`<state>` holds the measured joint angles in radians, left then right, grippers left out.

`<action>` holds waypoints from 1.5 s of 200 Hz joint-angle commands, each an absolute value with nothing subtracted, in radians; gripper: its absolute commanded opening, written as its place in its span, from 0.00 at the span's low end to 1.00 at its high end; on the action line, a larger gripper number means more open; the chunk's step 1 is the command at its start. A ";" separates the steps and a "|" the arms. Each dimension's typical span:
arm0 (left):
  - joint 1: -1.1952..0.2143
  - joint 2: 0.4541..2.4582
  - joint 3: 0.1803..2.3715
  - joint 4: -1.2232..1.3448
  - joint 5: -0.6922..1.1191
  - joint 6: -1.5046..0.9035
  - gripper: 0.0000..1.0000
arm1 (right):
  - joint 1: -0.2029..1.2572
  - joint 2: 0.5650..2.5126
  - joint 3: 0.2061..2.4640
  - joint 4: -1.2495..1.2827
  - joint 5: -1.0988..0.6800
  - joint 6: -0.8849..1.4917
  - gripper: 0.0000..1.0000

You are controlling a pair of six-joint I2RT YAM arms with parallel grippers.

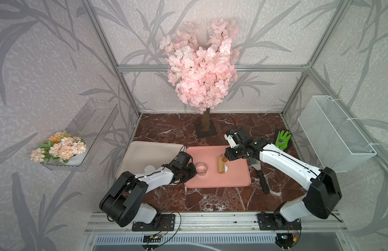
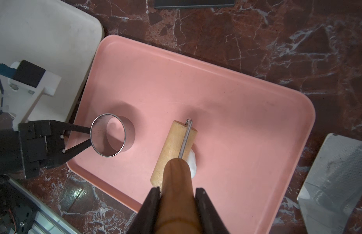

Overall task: Roll out the dumpling wrappers from the dough
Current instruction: Flatten out the dough on the work surface.

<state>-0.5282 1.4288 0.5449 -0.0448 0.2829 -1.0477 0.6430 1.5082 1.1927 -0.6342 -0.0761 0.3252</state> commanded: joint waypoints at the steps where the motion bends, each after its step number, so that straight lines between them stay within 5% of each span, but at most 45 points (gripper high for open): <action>1: -0.528 1.453 0.525 -0.148 0.259 -1.041 0.00 | 0.647 1.576 1.119 -0.659 -0.052 0.332 0.00; 174: -0.529 1.452 0.520 -0.148 0.257 -1.042 0.00 | 0.606 1.347 1.171 -0.667 -0.037 0.316 0.00; 300: -0.528 1.451 0.516 -0.143 0.259 -1.043 0.00 | 0.620 1.474 1.094 -0.628 -0.069 0.337 0.00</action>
